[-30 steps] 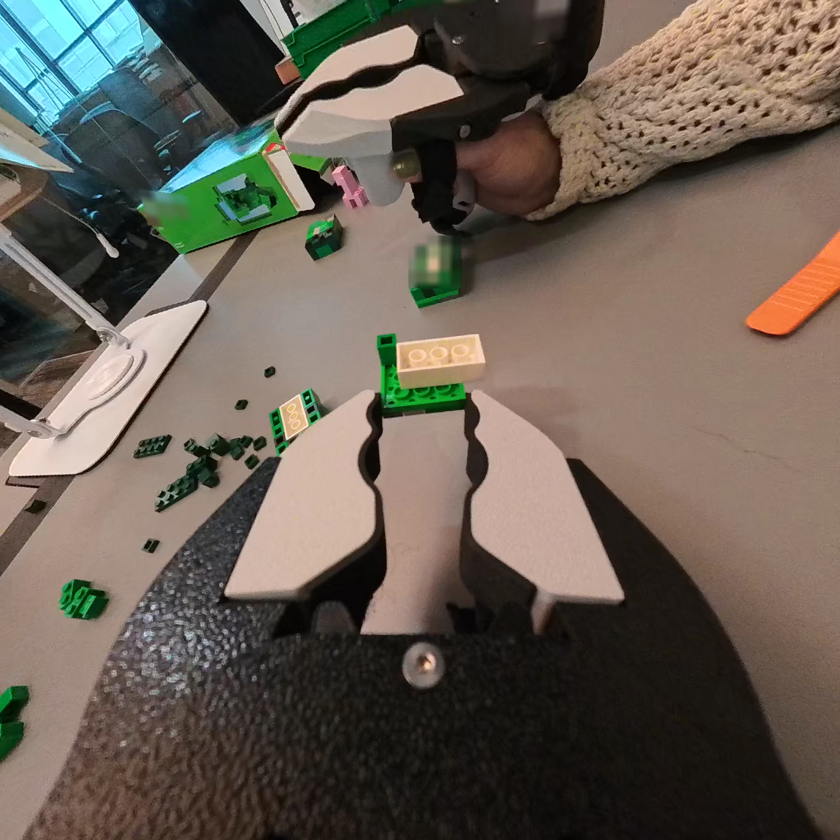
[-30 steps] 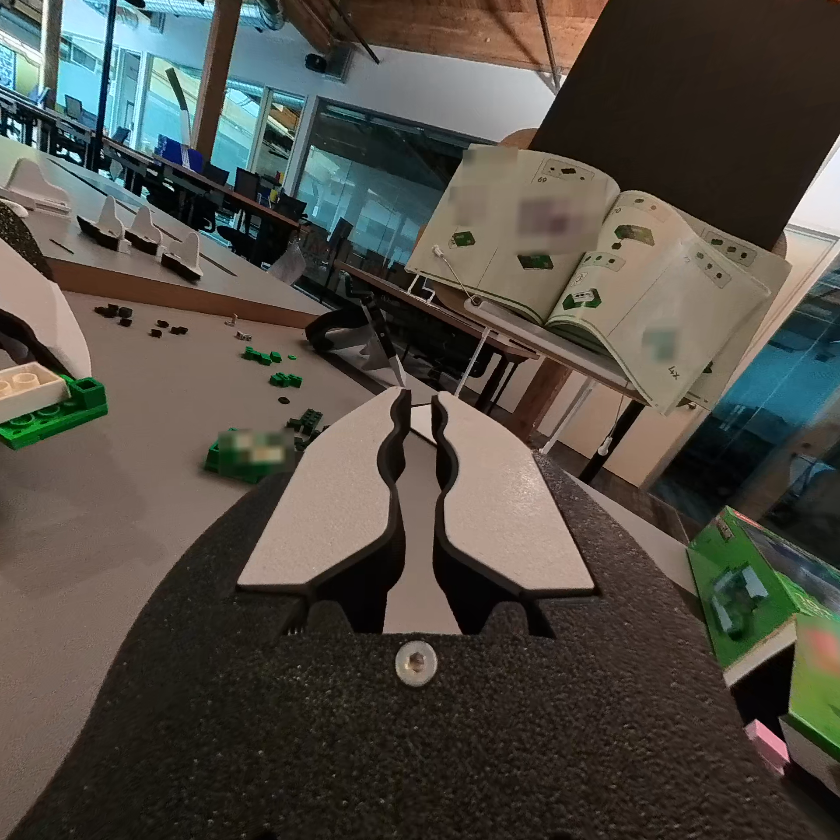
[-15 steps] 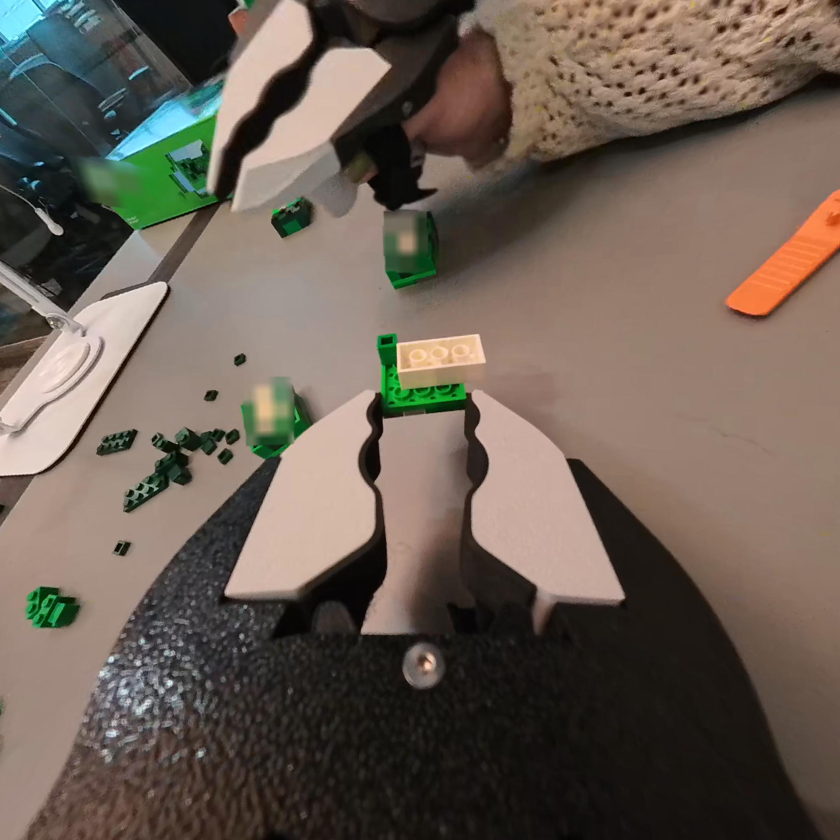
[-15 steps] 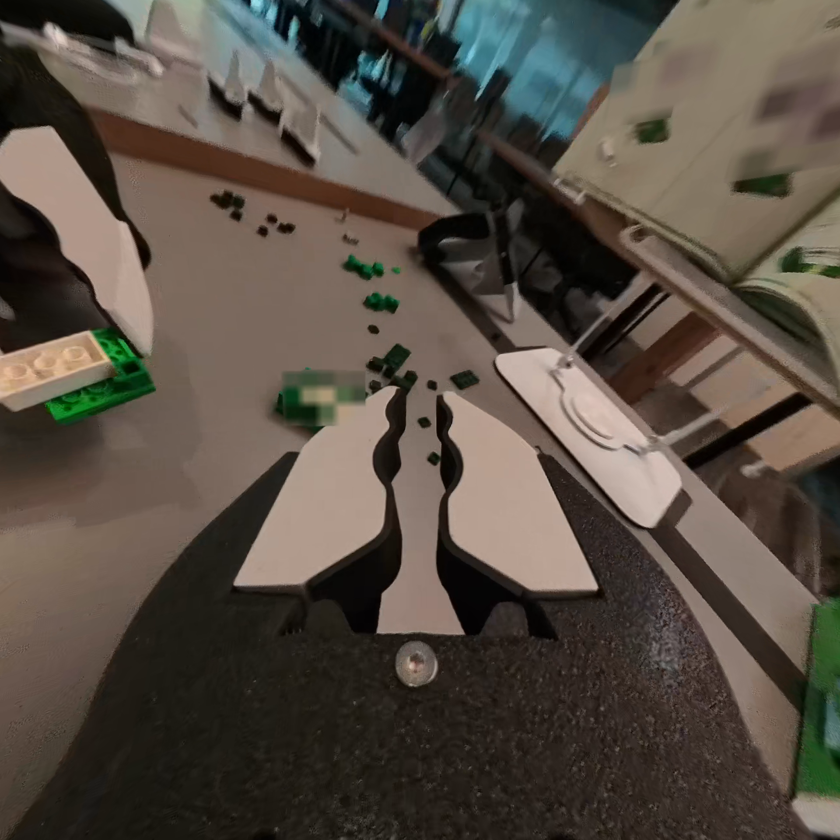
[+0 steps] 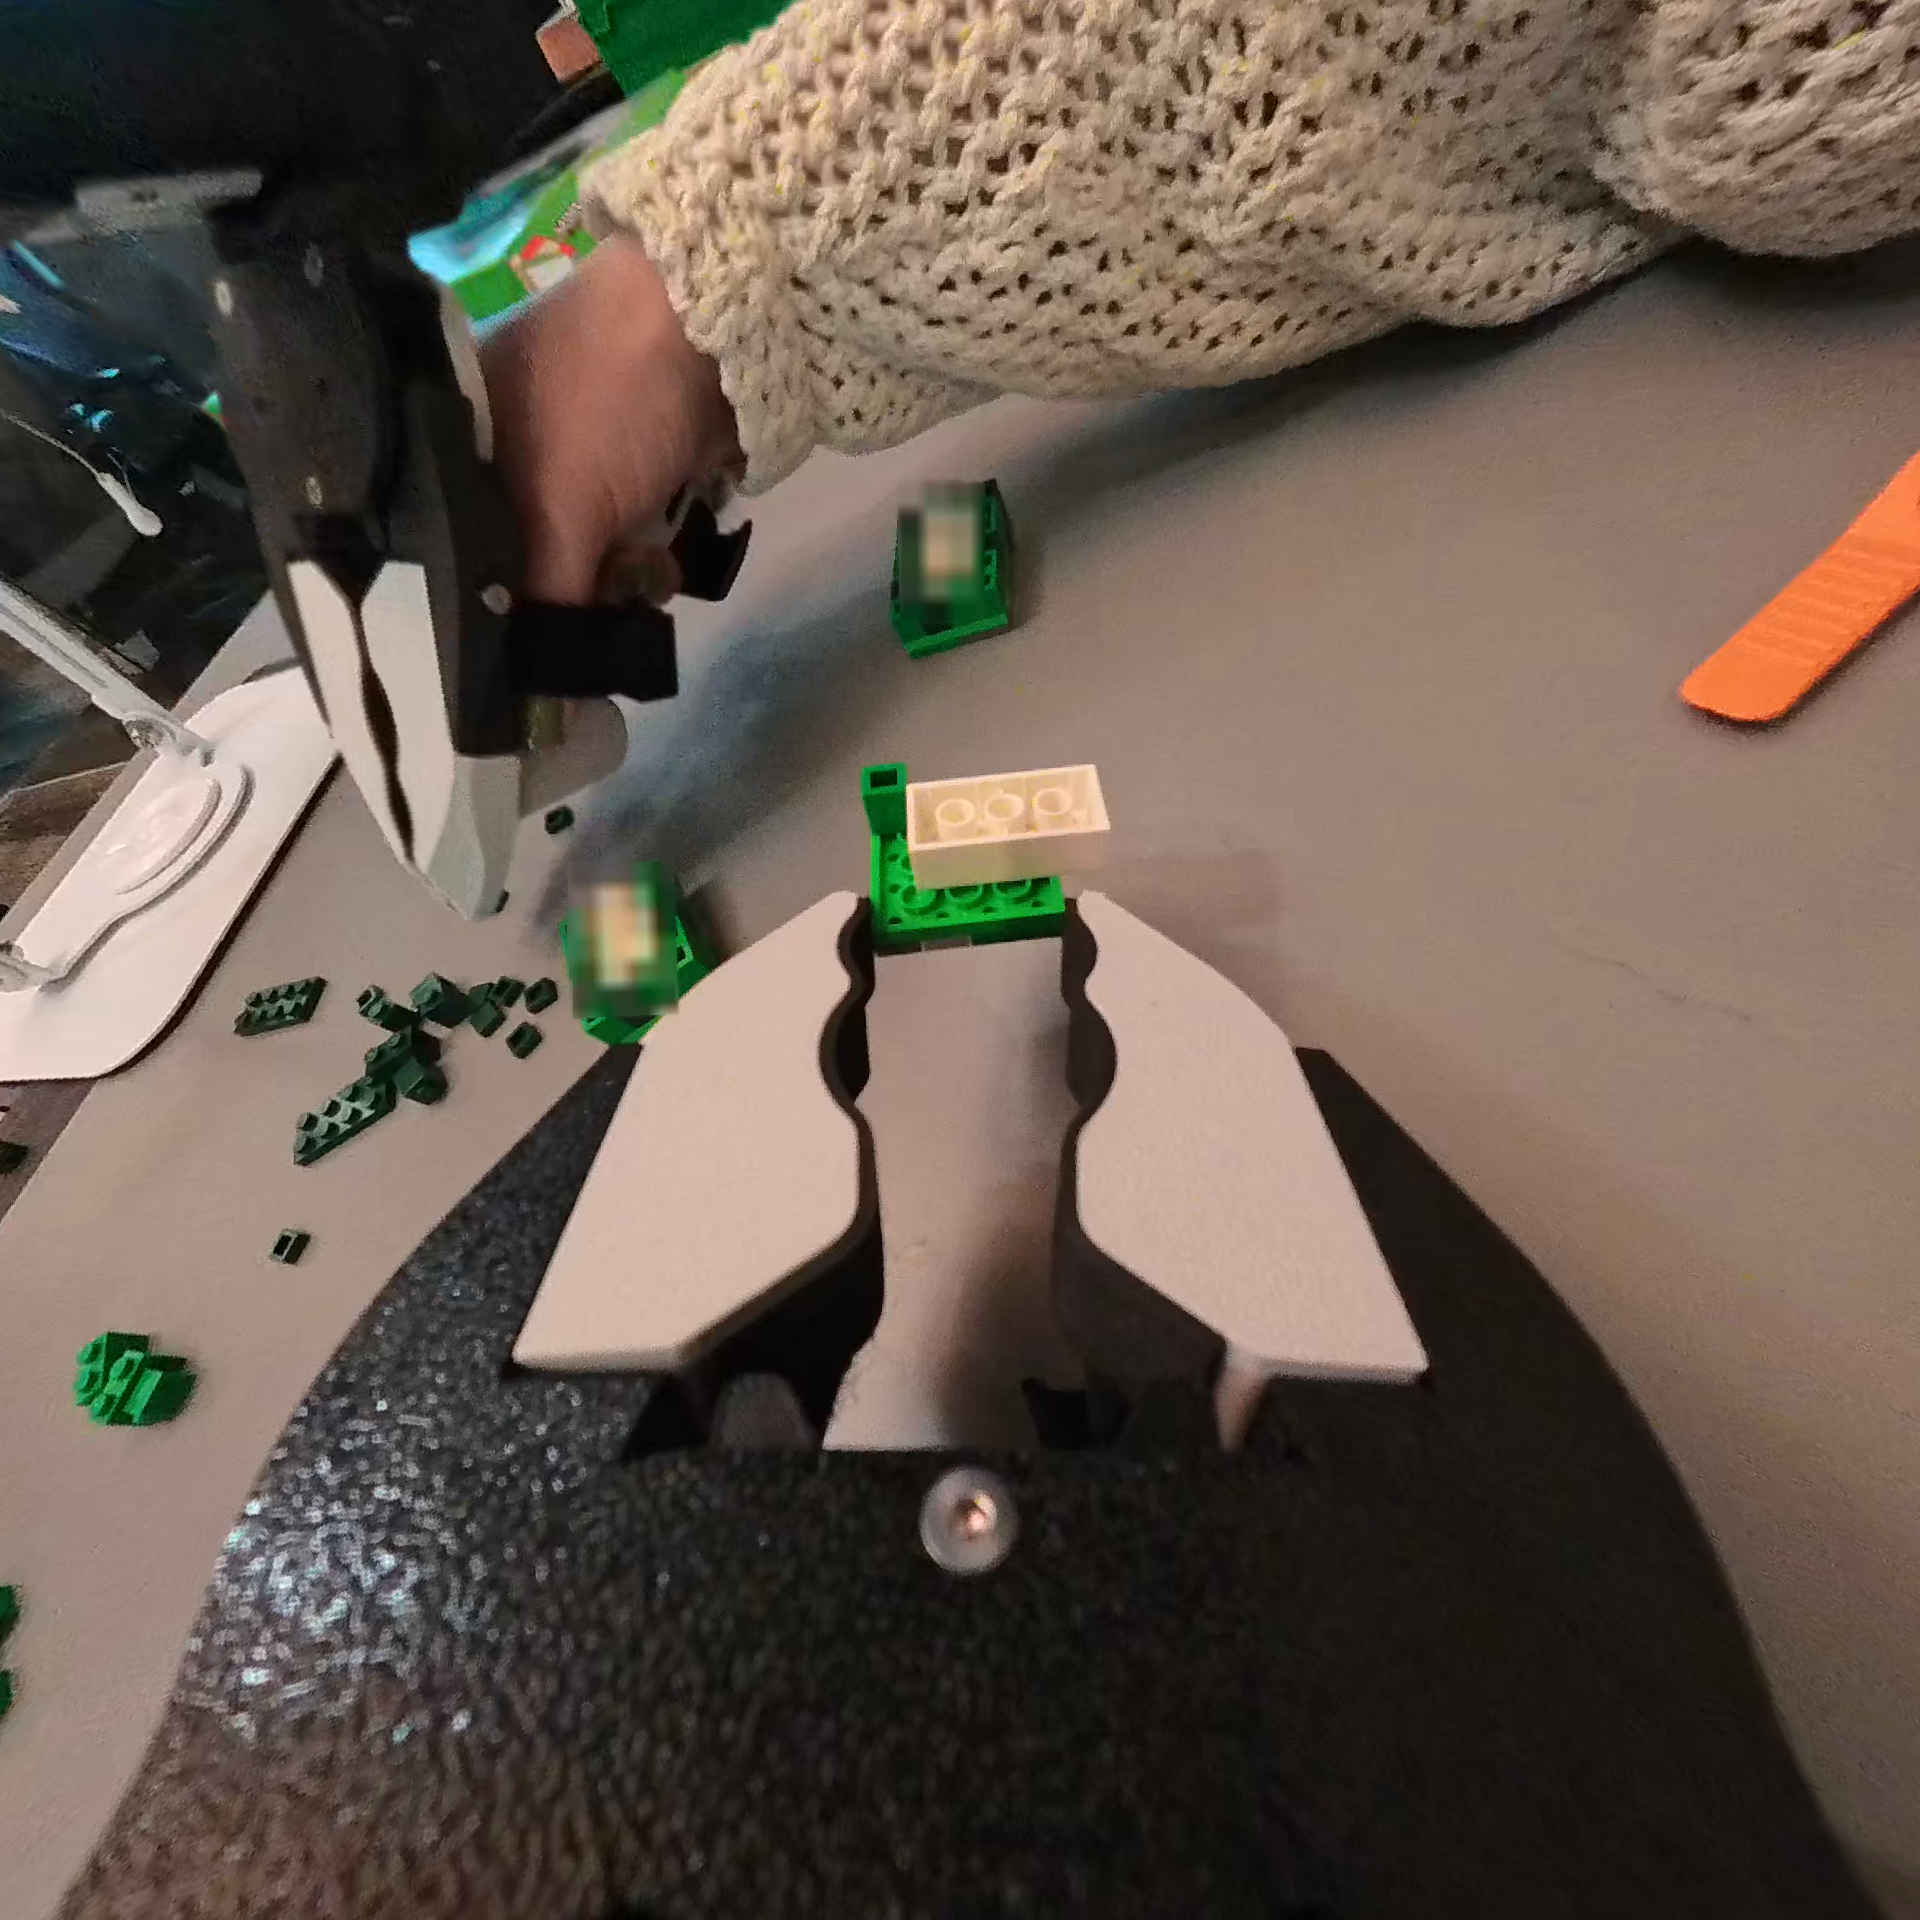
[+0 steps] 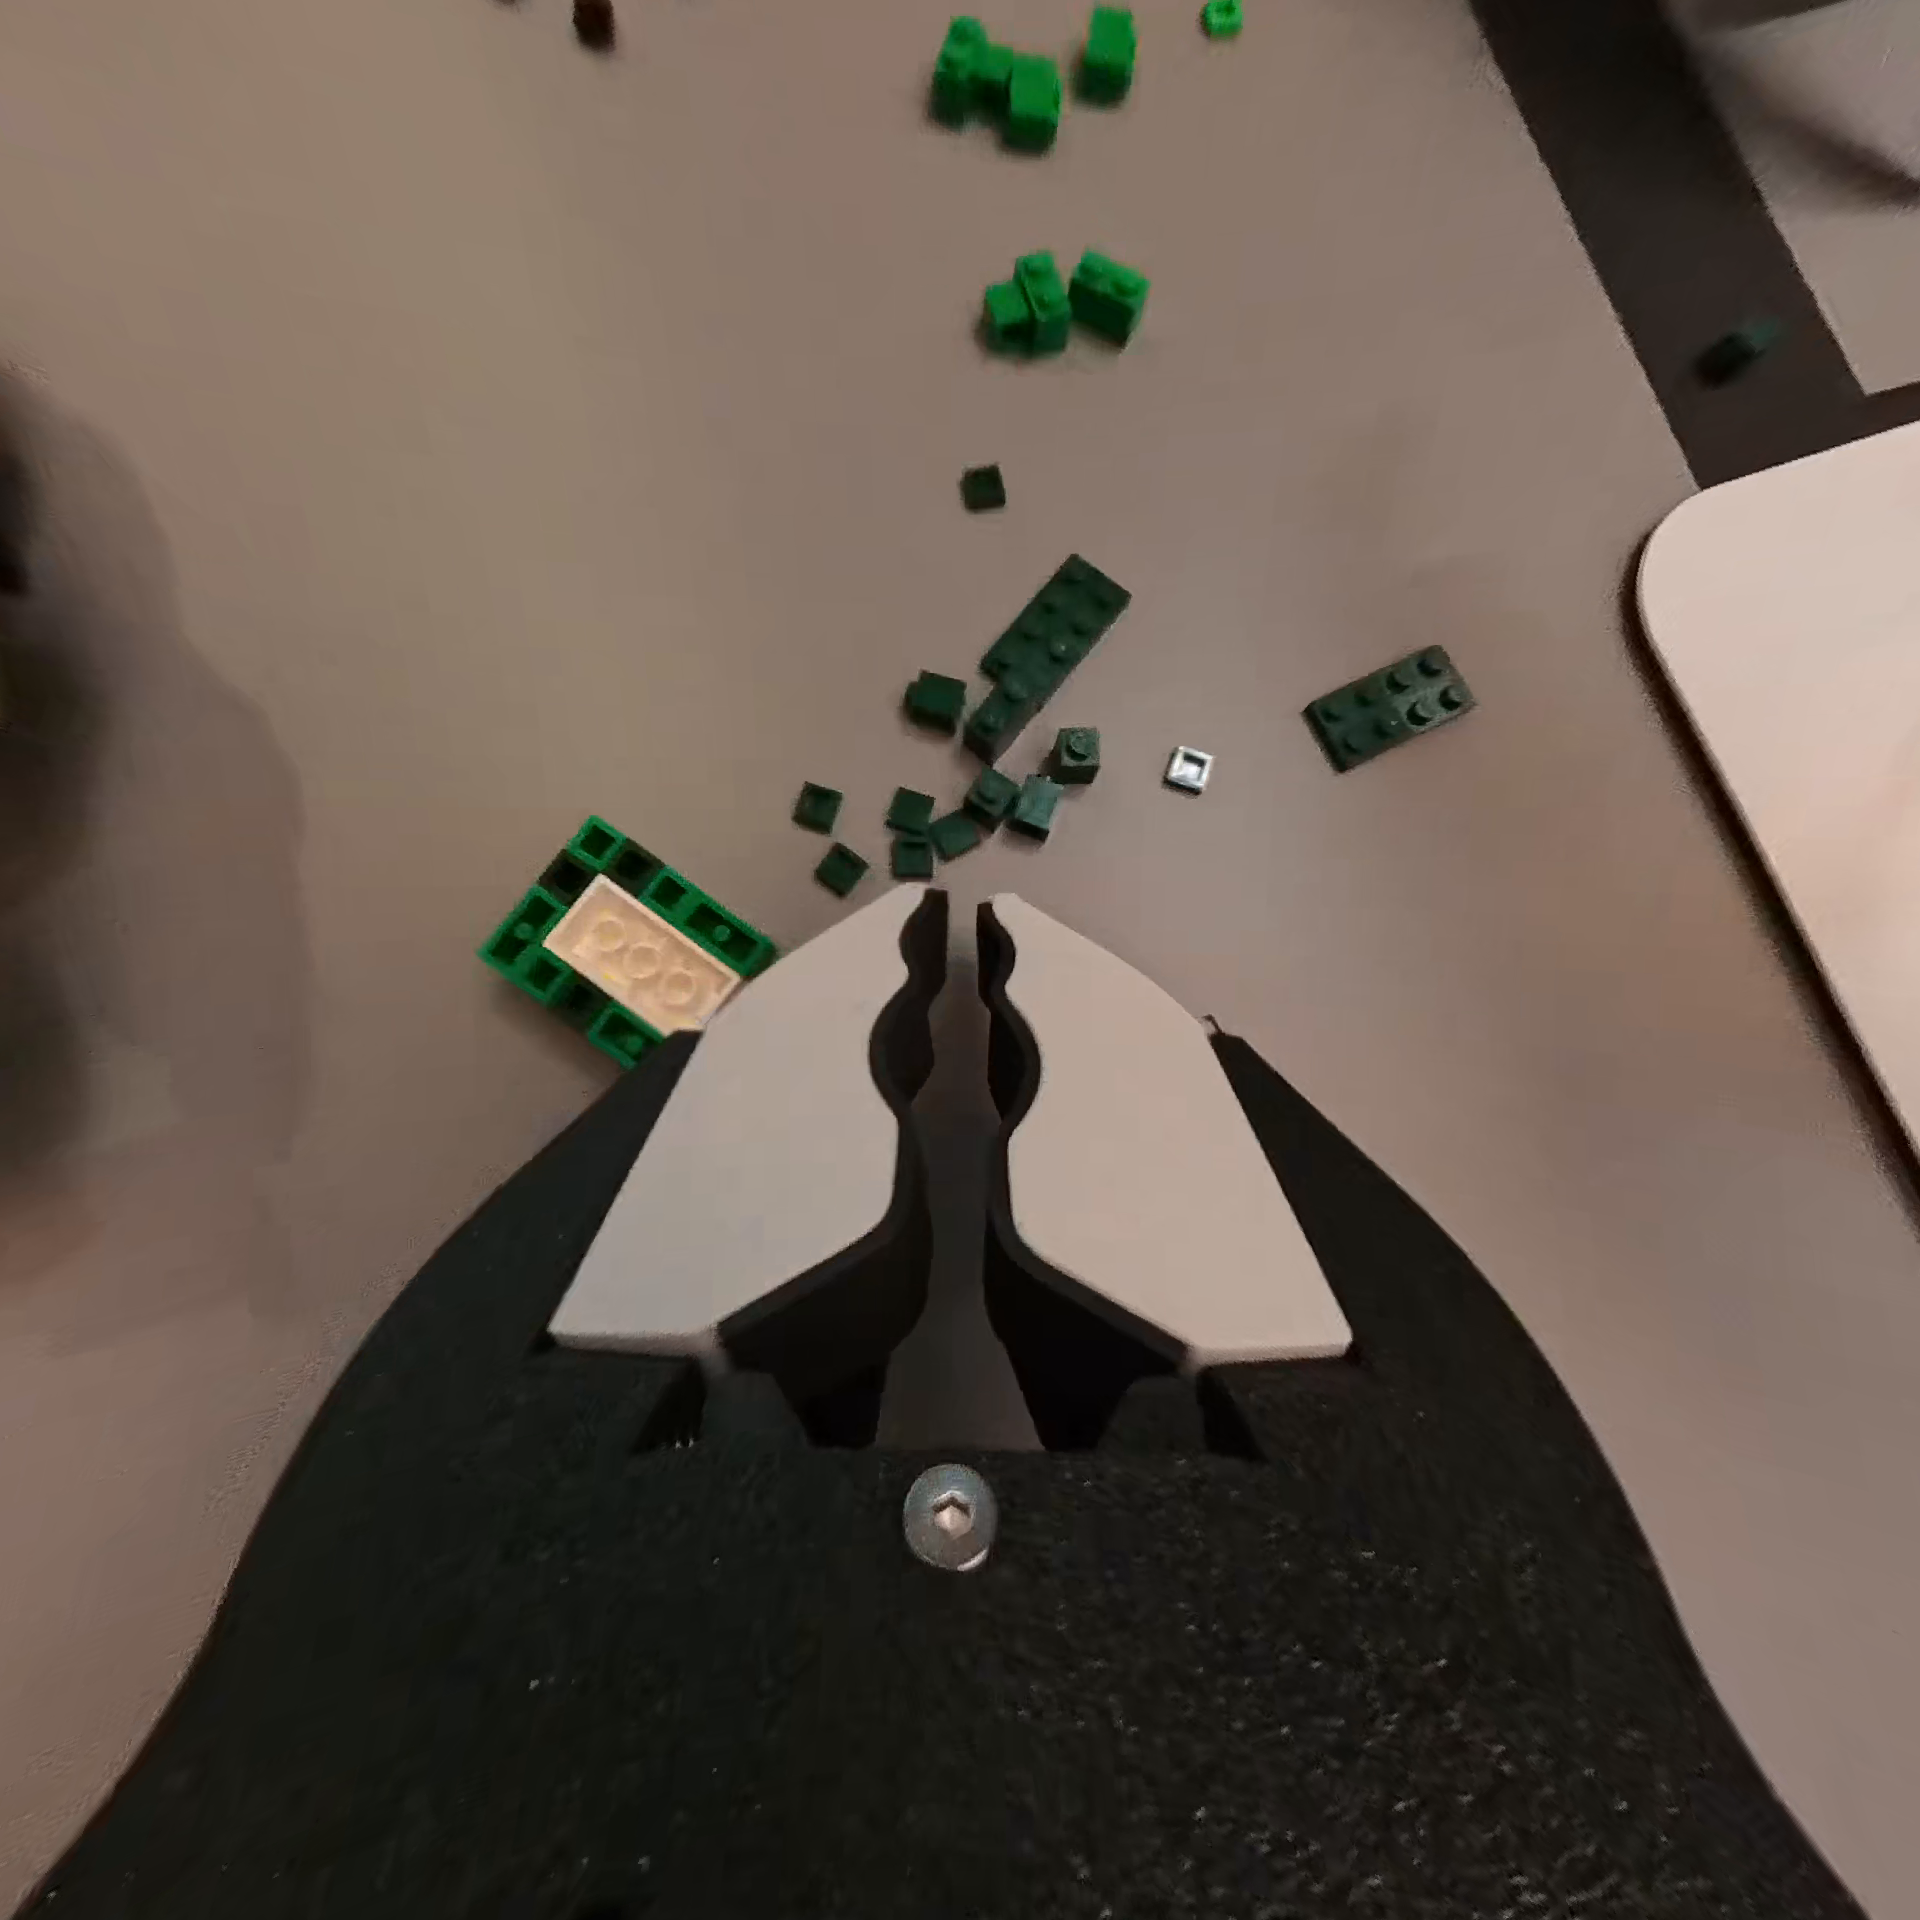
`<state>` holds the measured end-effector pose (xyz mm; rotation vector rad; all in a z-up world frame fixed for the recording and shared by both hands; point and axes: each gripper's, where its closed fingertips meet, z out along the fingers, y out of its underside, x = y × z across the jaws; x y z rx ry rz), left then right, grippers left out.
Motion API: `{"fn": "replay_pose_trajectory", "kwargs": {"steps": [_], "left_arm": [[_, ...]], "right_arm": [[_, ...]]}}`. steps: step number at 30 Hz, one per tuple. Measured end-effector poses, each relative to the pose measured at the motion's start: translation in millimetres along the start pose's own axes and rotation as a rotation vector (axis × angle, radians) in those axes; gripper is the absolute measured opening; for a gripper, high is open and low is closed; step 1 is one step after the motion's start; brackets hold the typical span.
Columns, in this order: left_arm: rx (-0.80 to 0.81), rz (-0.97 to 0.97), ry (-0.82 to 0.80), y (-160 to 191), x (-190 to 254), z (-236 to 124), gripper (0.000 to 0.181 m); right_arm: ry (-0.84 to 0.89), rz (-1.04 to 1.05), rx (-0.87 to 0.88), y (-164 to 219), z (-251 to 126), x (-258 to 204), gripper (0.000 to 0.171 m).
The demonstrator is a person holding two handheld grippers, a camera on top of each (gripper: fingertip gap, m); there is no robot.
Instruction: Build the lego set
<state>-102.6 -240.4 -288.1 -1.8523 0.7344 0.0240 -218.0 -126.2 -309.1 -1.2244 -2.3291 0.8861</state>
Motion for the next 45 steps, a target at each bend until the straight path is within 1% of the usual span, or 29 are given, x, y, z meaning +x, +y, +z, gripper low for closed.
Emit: {"fn": "replay_pose_trajectory", "kwargs": {"steps": [3, 6, 8, 10, 15, 18, 22, 26, 29, 32, 35, 38, 40, 42, 45], "left_arm": [[-0.007, 0.008, 0.0, 1, 1, 1, 0.034], [-0.014, 0.019, 0.002, 1, 2, 2, 0.034], [-0.02, 0.026, 0.003, 2, 2, 3, 0.034], [-0.022, 0.029, 0.004, 2, 3, 3, 0.034], [-0.023, 0.031, 0.005, 2, 3, 4, 0.034], [-0.025, 0.035, 0.006, 2, 3, 4, 0.034], [-0.027, 0.037, 0.007, 2, 3, 5, 0.034], [-0.031, 0.042, 0.009, 3, 4, 6, 0.034], [-0.031, 0.042, 0.01, 3, 3, 6, 0.034], [-0.03, 0.041, 0.011, 3, 3, 6, 0.034], [-0.033, 0.044, 0.012, 3, 4, 6, 0.034], [-0.034, 0.046, 0.013, 3, 4, 6, 0.034], [-0.034, 0.045, 0.013, 3, 4, 6, 0.034], [-0.033, 0.044, 0.013, 3, 4, 6, 0.034], [-0.032, 0.044, 0.016, 3, 4, 6, 0.034]], "right_arm": [[-0.019, 0.023, -0.009, -3, 5, 0, 0.005], [-0.038, -0.058, 0.023, -14, 6, -6, 0.005], [-0.048, -0.104, -0.036, -13, 11, -9, 0.006], [-0.096, -0.087, -0.072, -14, 16, -15, 0.008], [-0.137, -0.099, -0.101, -20, 23, -20, 0.009], [-0.094, -0.106, -0.15, -15, 29, -14, 0.009], [-0.08, -0.067, -0.122, -20, 34, -9, 0.012], [-0.055, -0.095, -0.126, -20, 39, -7, 0.016], [-0.149, -0.108, -0.113, -23, 37, -21, 0.014], [-0.122, -0.157, -0.141, -20, 34, -13, 0.014], [-0.148, -0.141, -0.115, -24, 35, -12, 0.014], [-0.138, -0.205, -0.11, -24, 39, -11, 0.014], [-0.172, -0.238, -0.113, -23, 40, -16, 0.014], [-0.249, -0.211, -0.12, -23, 37, -25, 0.014], [-0.224, -0.212, -0.081, -30, 39, -18, 0.015]]}}
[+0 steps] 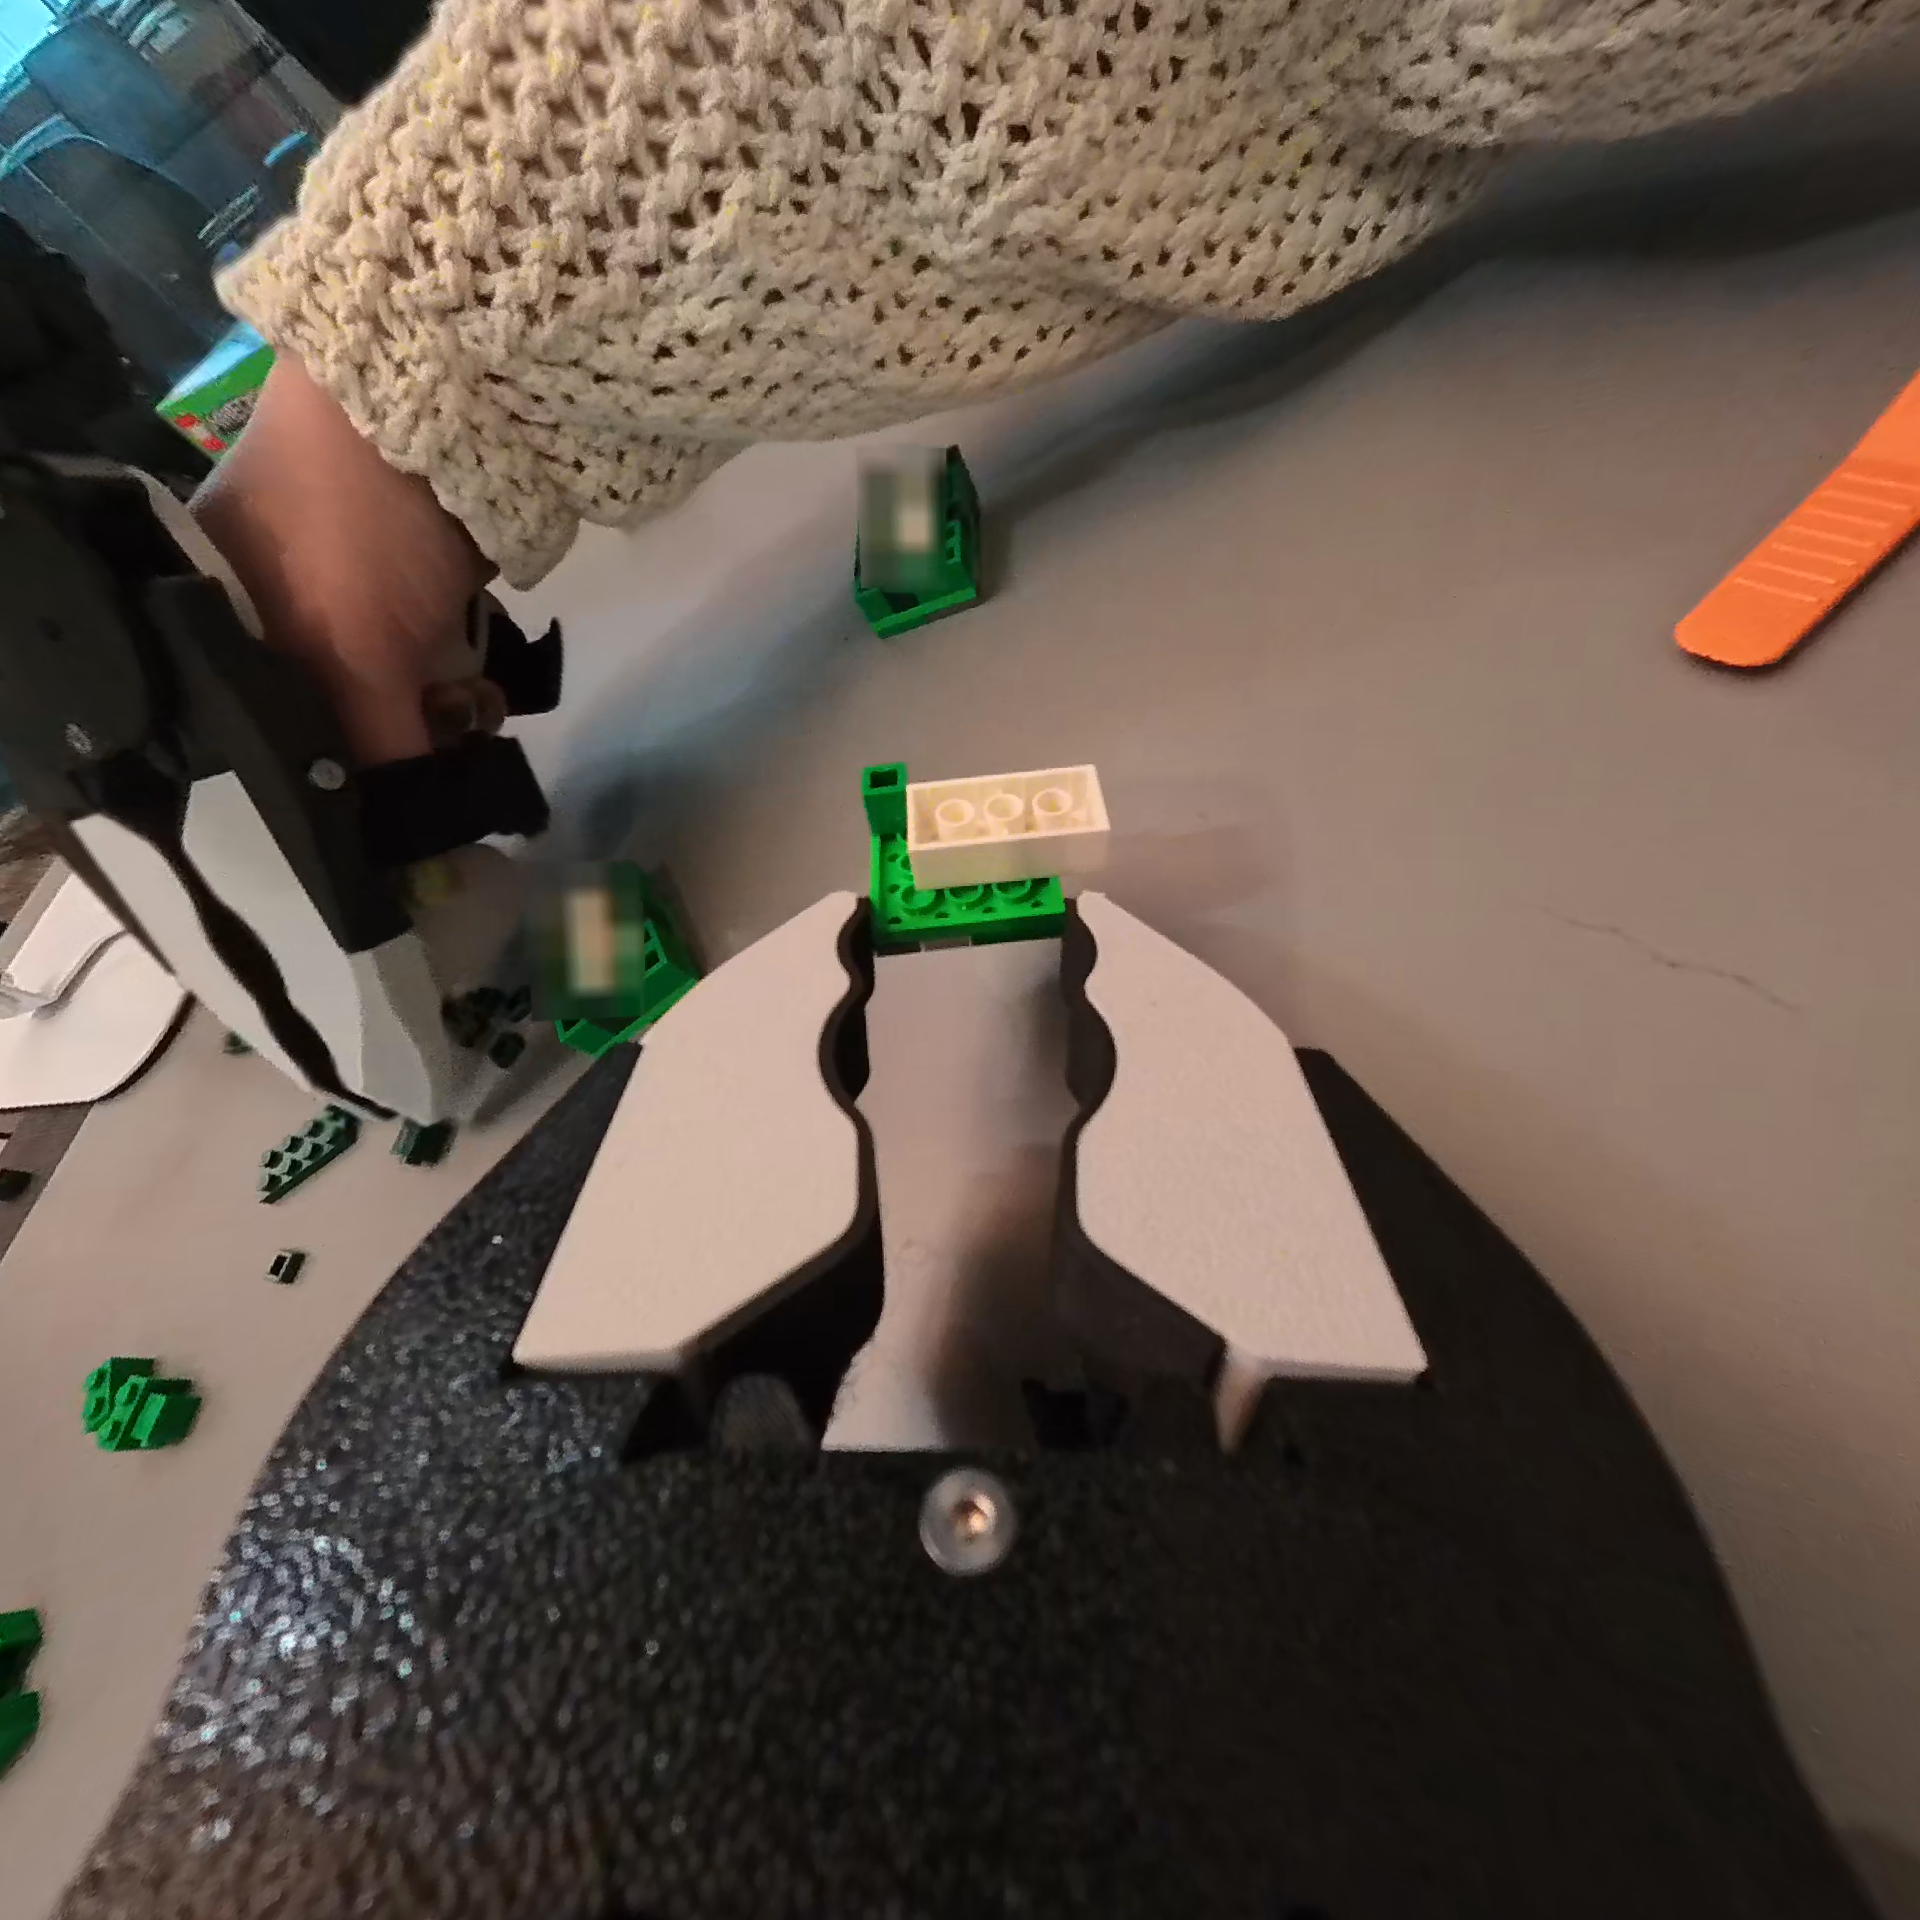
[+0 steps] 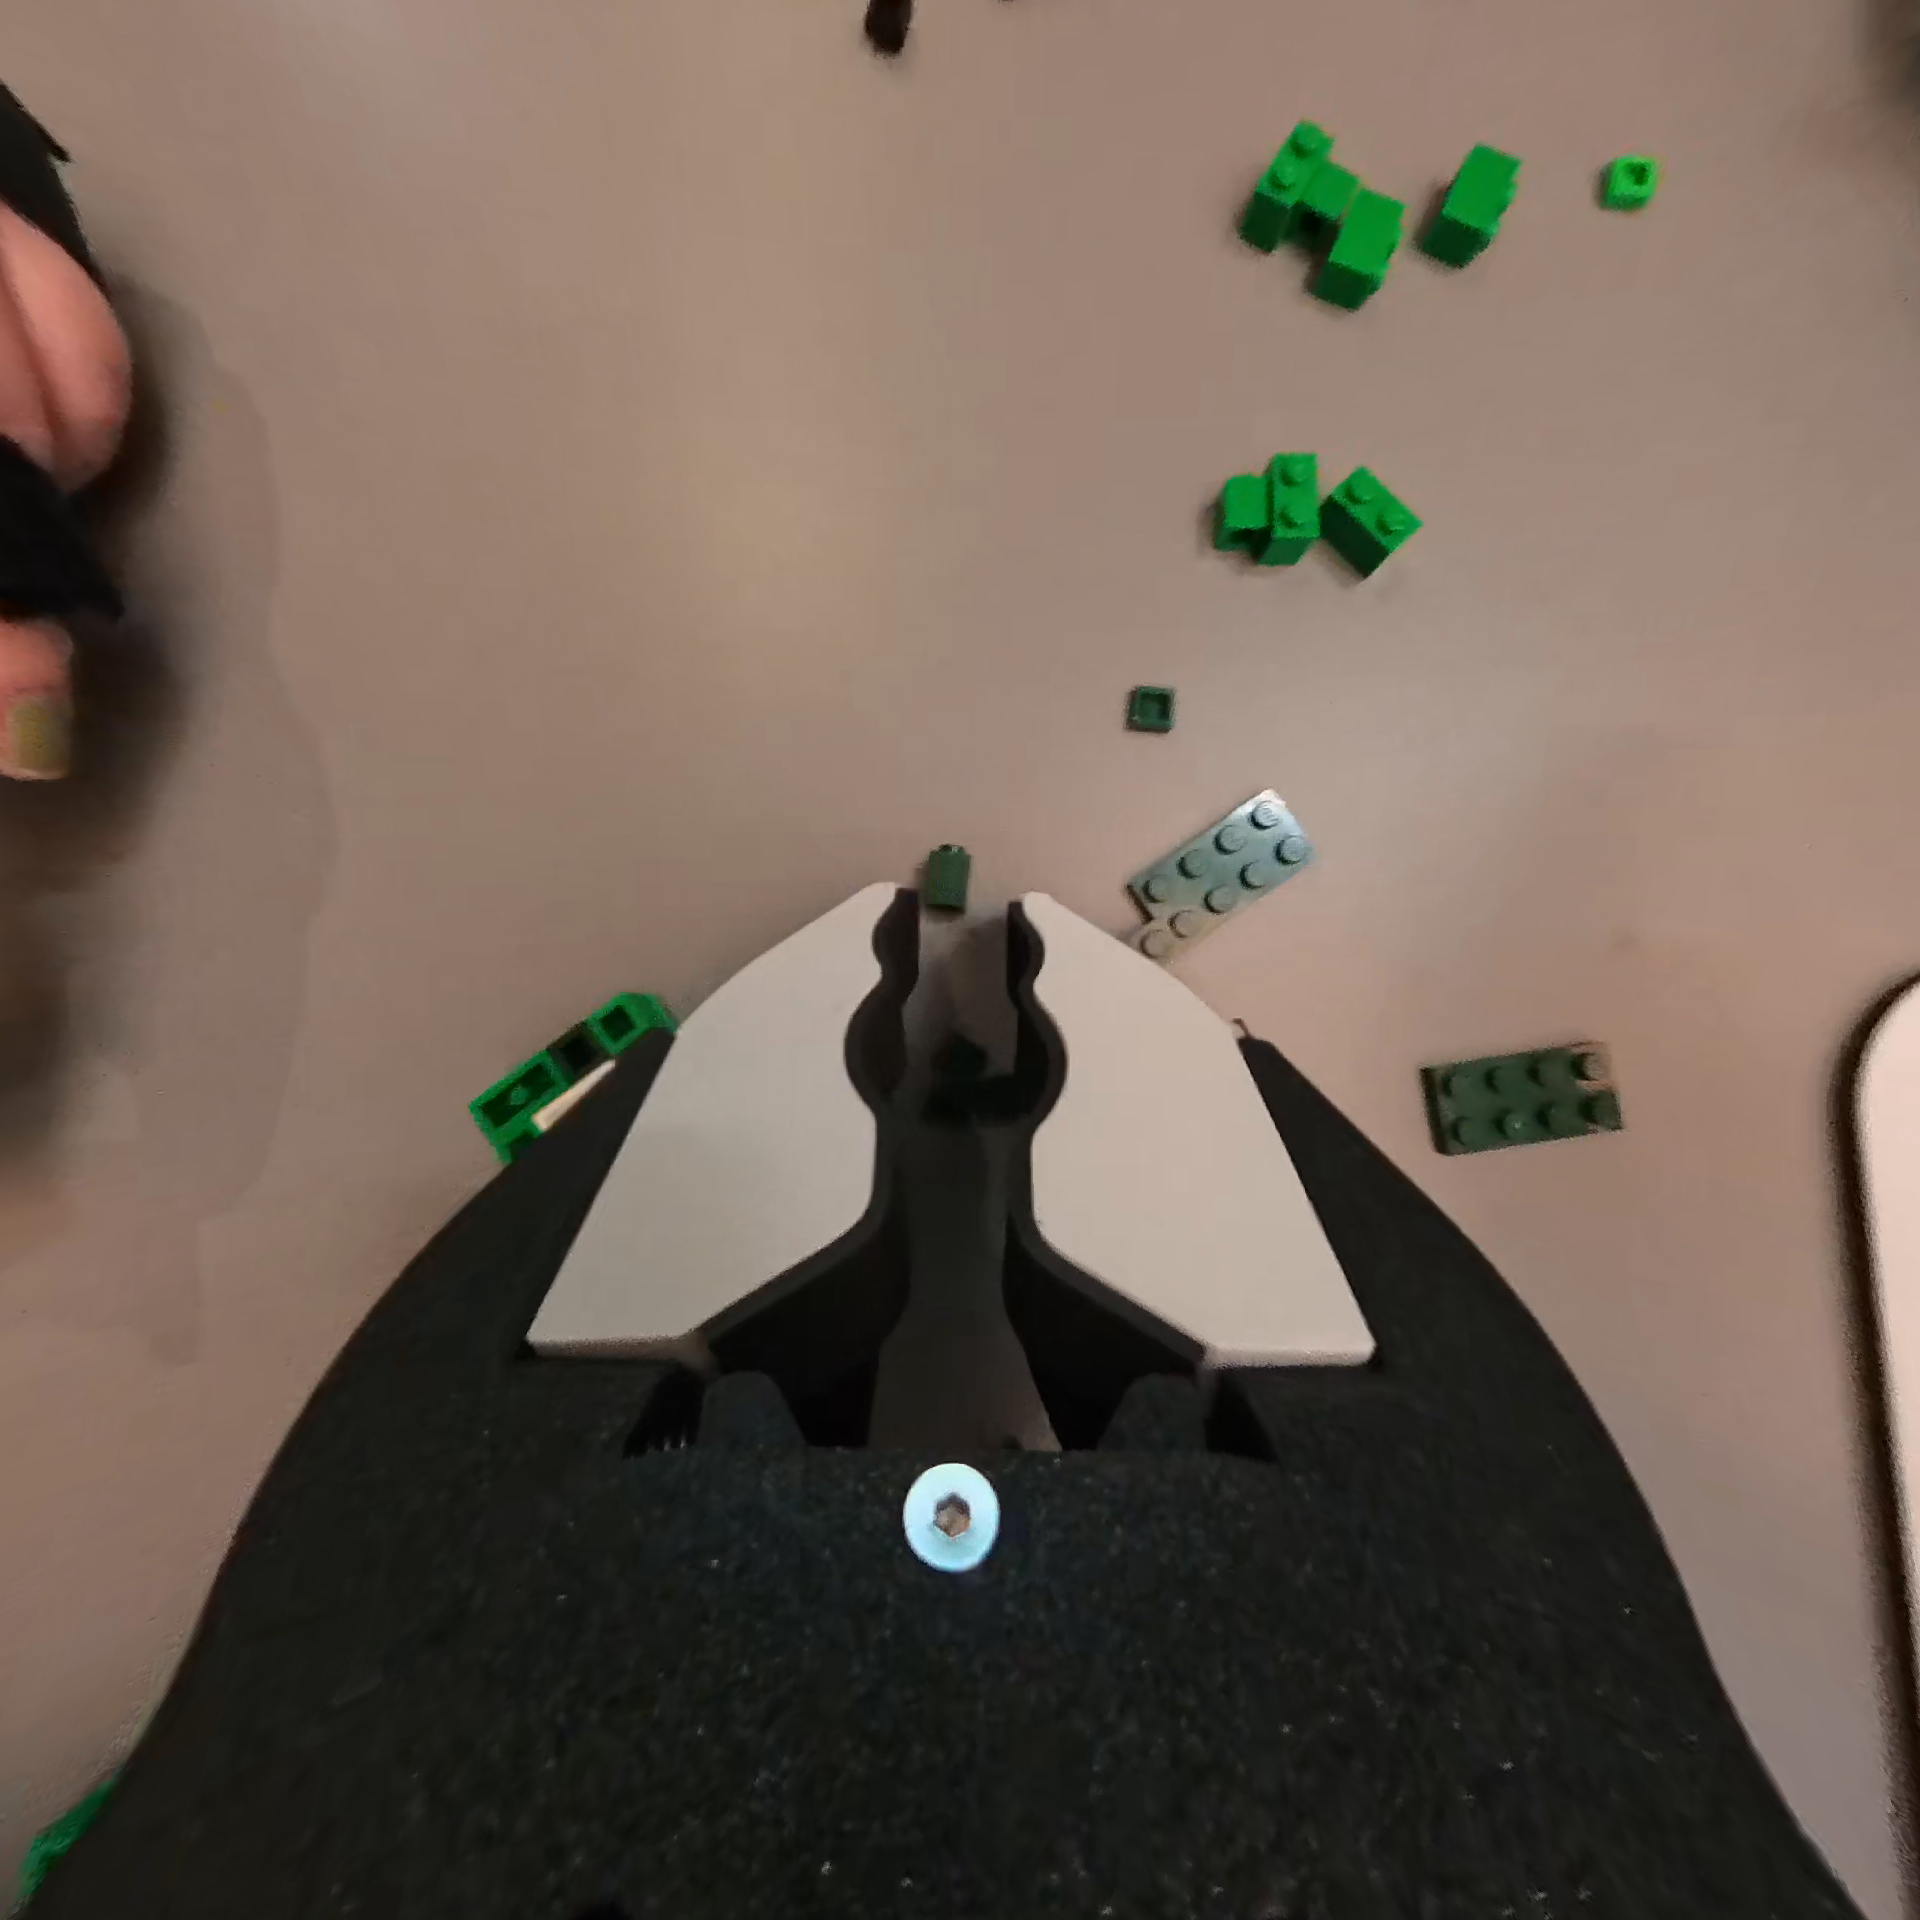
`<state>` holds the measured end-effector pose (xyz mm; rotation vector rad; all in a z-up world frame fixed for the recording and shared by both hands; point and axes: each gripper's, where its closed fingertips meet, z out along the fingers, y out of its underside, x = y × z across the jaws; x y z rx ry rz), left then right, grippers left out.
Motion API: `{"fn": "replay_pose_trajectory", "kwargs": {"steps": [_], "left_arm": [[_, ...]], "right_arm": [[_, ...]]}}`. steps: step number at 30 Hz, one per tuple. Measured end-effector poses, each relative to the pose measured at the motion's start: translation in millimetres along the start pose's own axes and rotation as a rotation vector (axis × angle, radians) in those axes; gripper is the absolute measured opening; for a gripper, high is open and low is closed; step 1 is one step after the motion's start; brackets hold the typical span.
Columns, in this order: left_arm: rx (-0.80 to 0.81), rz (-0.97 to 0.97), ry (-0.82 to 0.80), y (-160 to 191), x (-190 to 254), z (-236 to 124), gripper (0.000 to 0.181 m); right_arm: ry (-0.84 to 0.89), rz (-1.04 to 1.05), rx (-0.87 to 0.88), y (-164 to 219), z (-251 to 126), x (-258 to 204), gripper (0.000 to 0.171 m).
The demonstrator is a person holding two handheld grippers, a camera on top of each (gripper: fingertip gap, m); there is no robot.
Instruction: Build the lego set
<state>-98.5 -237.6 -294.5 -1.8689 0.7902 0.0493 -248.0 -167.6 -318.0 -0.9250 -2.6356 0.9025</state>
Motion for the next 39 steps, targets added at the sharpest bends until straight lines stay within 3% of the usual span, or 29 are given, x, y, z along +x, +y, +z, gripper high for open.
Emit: {"fn": "replay_pose_trajectory", "kwargs": {"steps": [9, 12, 15, 26, 32, 35, 39], "left_arm": [[0.004, -0.005, 0.0, -1, 0, 0, 0.034], [0.001, -0.003, 0.0, 0, 0, 0, 0.034], [-0.002, 0.0, 0.002, 0, 0, 0, 0.034], [-0.006, 0.005, 0.005, 1, 1, 0, 0.034], [-0.01, 0.01, 0.004, 1, 1, 0, 0.034], [-0.016, -0.003, -0.012, 2, -1, 0, 0.034], [-0.088, -0.054, -0.039, 12, -7, 3, 0.034]], "right_arm": [[-0.046, -0.043, -0.011, 0, 6, -4, 0.016], [-0.017, -0.076, -0.004, -2, 5, -5, 0.0], [-0.001, -0.091, -0.002, -3, 3, -8, 0.009], [-0.022, -0.057, 0.025, -3, 9, -3, 0.016], [-0.02, -0.059, 0.039, -5, 10, -3, 0.008], [0.001, -0.072, 0.056, -11, -3, -14, 0.008], [-0.009, -0.095, 0.115, -29, -43, -66, 0.008]]}}
